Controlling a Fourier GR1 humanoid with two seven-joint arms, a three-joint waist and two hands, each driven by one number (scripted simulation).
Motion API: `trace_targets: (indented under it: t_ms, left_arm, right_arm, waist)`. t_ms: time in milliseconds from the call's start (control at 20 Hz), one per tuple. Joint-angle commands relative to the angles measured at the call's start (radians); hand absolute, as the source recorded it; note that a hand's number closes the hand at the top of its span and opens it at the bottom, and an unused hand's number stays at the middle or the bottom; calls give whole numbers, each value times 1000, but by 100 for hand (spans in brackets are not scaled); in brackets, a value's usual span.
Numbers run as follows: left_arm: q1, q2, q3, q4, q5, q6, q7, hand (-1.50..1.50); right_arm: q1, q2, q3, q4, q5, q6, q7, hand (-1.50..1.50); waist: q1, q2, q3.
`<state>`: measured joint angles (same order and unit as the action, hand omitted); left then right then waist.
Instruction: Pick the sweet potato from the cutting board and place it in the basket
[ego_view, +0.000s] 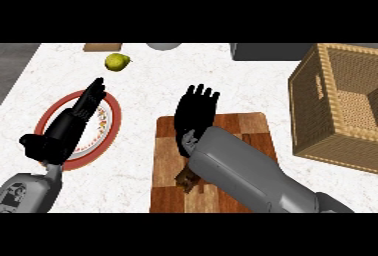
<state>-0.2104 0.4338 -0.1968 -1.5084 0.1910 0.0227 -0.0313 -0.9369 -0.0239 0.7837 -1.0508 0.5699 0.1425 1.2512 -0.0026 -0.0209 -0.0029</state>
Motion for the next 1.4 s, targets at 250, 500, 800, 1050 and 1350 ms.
trace_targets:
  t_ms: [250,500,800,1050,1350]
  left_arm:
    - [32,-13,4,-11,-28,19,-16,0]
    - [6,-3,28,15,-7,-19,-18,0]
    - [5,-10,20,-7,-17,-30,-12,0]
    - [34,-2,27,-38,-13,-31,10,0]
    - [-20,-24,34,5,-39,-10,3,0]
  right_arm:
    - [130,23,69,-50,115,-40,236,-150]
    - [211,23,96,-139,157,-62,236,-150]
    - [196,23,61,-143,160,-64,236,-150]
    - [232,23,45,-143,198,-26,236,-150]
    - [264,23,71,-147,204,9,236,-150]
  waist:
    - [-8,6,1]
    - [-6,10,1]
    - [10,15,1]
    - [11,10,1]
    - [5,13,0]
